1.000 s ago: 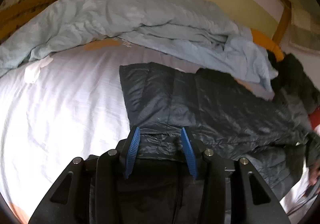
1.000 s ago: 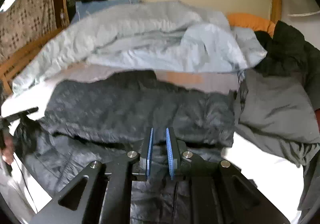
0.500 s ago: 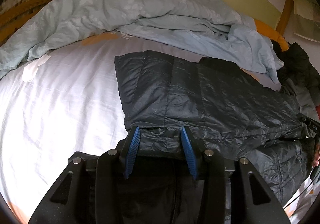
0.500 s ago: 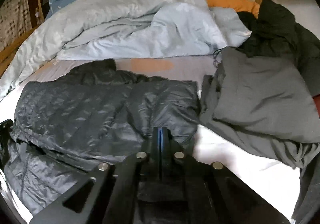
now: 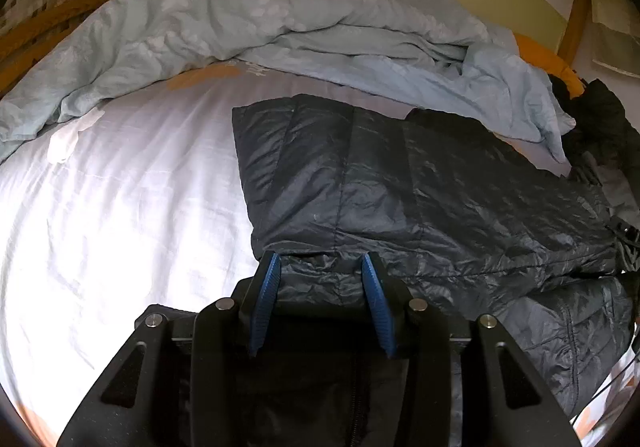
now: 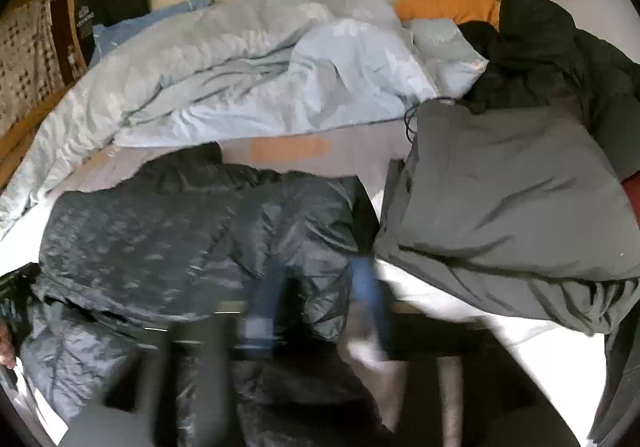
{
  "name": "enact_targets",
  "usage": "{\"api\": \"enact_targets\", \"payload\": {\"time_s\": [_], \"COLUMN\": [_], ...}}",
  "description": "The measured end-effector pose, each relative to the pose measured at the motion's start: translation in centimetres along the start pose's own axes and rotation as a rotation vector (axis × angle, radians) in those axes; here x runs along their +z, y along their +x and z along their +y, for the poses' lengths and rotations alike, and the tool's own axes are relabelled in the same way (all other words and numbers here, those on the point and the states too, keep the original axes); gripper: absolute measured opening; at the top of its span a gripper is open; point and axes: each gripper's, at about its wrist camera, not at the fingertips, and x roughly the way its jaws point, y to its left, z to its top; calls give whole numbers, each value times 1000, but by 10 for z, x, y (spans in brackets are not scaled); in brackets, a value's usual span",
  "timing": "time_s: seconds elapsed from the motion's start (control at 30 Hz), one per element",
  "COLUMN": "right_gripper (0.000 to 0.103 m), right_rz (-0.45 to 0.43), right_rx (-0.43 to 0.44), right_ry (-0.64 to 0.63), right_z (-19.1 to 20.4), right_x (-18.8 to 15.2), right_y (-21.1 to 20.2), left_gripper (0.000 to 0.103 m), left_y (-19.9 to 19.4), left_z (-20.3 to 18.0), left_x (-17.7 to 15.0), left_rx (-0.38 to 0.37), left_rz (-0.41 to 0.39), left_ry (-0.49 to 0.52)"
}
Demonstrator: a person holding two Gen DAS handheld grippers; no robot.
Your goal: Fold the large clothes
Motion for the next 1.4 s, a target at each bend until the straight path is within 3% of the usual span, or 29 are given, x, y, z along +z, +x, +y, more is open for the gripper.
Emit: {"api": "enact_targets", "payload": {"time_s": [0.07, 0.1, 0.13, 0.17, 0.37, 0.47, 0.53, 0.63, 0.7, 0.8, 0.83, 0.9, 1.03, 1.07, 1.2, 1.4], "right_gripper": [64, 45, 18, 16, 16, 17, 17, 22, 26, 50, 54, 54, 53, 53, 53, 55], "right_rz": [28, 49, 68, 86, 213, 207, 177, 49, -40, -87, -95, -56, 206, 229, 224, 179], "right_rx": [29, 50, 57, 62, -1, -15, -37, -88, -70, -7, 13, 62, 180, 197, 210, 118], "right_ry": [5, 12, 21, 32, -3, -18, -28, -60, -78, -96, -95, -89, -7, 16, 51, -54], "right_z": [-1, -2, -2, -3, 0, 3, 5, 14, 22, 28, 29, 29, 20, 16, 11, 27], "right_x": [-4, -5, -5, -6, -23, -24, -20, -13, -9, -4, -3, -2, -16, -20, -21, -26], "right_y": [7, 11, 15, 18, 54, 58, 49, 19, -3, -19, -20, -9, 45, 52, 70, 66], "left_gripper": [42, 43, 43, 43, 46, 48, 48, 48, 48, 48, 48, 48, 49, 51, 54, 52], "left_y": [0, 0, 1, 1, 19, 25, 23, 10, -2, -14, -13, -4, 27, 32, 42, 35], "left_z": [0, 0, 0, 0, -1, 1, 2, 2, 4, 6, 6, 8, 12, 12, 10, 3], "left_x": [0, 0, 0, -1, -6, -8, -8, -5, -1, 6, 6, 5, -2, -5, -6, -11], "left_rx": [2, 2, 3, 6, 85, 101, 97, 60, 30, -13, -29, -34, 32, 37, 62, 84], "left_rz": [0, -1, 0, 1, 72, 79, 66, 20, -32, -90, -90, -60, 59, 79, 112, 67], "left_ry": [5, 7, 9, 10, 33, 42, 39, 24, 9, -3, -5, -10, -16, -15, -4, 29]}}
